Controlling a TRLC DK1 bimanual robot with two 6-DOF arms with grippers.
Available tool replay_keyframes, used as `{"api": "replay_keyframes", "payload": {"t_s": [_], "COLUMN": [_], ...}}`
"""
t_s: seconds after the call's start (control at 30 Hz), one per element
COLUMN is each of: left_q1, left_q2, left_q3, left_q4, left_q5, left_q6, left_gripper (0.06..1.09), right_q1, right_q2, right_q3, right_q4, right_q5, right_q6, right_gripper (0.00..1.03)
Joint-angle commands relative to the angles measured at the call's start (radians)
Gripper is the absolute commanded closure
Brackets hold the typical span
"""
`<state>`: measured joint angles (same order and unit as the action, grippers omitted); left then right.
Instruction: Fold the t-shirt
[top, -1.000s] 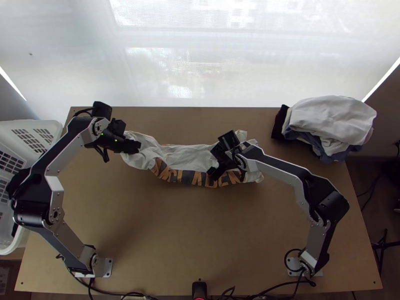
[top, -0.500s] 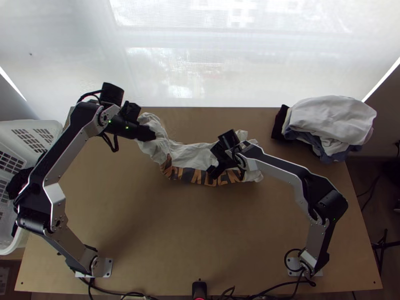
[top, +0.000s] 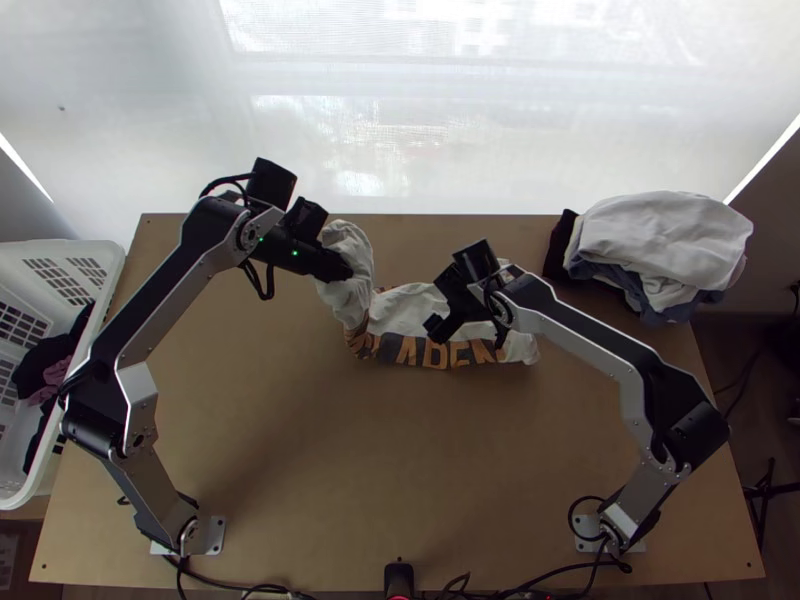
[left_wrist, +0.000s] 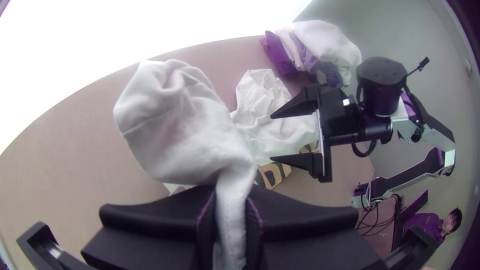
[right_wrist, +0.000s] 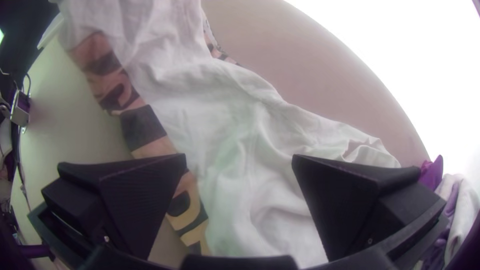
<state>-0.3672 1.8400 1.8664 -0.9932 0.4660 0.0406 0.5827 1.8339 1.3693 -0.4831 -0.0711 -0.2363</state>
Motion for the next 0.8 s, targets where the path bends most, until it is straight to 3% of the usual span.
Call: {"api": "replay_keyframes", "payload": {"t_s": [0.0,0.2,0.47,0.77], "left_q1": [-0.039,-0.068,-0.154,-0.242], "left_q2": [0.034,0.053,0.114,0.209], "left_q3": [0.042,0.106,0.189,0.232], "left_q4": [0.002,0.007,0.067,0.22], "left_q5": [0.003,0.026,0.026,0.023], "left_q6": [-0.008,-0.034,-0.064,-0.107], "left_gripper": [1.05,1.05,1.05,1.05], "right_q1": [-0.023,-0.07,-0.256,-0.36], "right_q2": [-0.111,-0.219,-0.398,-0.475], "right_q3": [0.083,0.099,0.06,0.034], "right_q4": [-0.144,-0.213,-0.229,-0.236], "right_q5": [-0.068,-0.093,-0.102,-0.101], "right_q6": [0.015,0.052,0.092,0.095], "right_gripper": [0.04,0.04,0.04,0.04]}}
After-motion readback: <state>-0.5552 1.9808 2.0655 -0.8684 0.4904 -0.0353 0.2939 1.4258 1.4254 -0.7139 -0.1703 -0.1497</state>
